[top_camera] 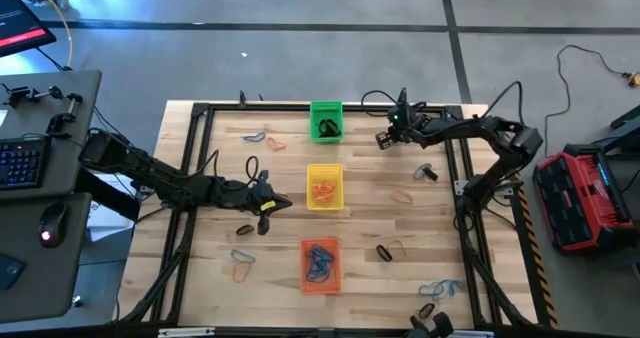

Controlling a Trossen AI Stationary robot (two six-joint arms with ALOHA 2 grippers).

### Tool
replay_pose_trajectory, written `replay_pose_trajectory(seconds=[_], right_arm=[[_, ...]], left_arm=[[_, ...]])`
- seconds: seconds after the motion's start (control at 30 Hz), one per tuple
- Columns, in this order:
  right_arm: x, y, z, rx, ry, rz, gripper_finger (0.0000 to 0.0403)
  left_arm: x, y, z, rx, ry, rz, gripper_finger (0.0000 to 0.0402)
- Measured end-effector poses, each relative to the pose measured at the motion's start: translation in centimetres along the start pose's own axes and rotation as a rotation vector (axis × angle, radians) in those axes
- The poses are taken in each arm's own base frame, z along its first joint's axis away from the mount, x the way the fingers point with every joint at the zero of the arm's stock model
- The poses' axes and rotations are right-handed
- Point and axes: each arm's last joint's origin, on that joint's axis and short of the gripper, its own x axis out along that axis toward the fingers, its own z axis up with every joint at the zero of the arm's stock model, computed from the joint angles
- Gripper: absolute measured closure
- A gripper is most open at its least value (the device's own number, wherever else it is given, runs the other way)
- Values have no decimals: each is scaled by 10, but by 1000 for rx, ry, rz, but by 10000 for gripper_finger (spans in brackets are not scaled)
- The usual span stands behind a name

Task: Sort rubber bands into baskets
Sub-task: Put the orange rubber band into the yellow bin

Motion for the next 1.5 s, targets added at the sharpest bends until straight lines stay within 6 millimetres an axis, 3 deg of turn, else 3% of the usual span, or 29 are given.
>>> replay_pose_trajectory(seconds=[0.2, 0.43, 0.57, 0.7, 1.1, 1.5], right_arm=[[-29, 14, 6, -33, -61, 87, 401], [-71, 48, 0, -110, -127, 234, 402], [-80, 60, -6, -127, -143, 241, 402], [-70, 54, -9, -116, -94, 156, 386], [-16, 24, -11, -143, 51, 45, 252], [7, 1, -8, -82, 97, 97, 236]], left_arm=[[0, 0, 0, 0, 1, 0, 401], [0, 0, 0, 0, 1, 0, 401], [0, 0, 0, 0, 0, 0, 401], [0, 0, 0, 0, 0, 0, 401], [0, 0, 0, 0, 1, 0, 401], [0, 0, 0, -15, 2, 1, 401]])
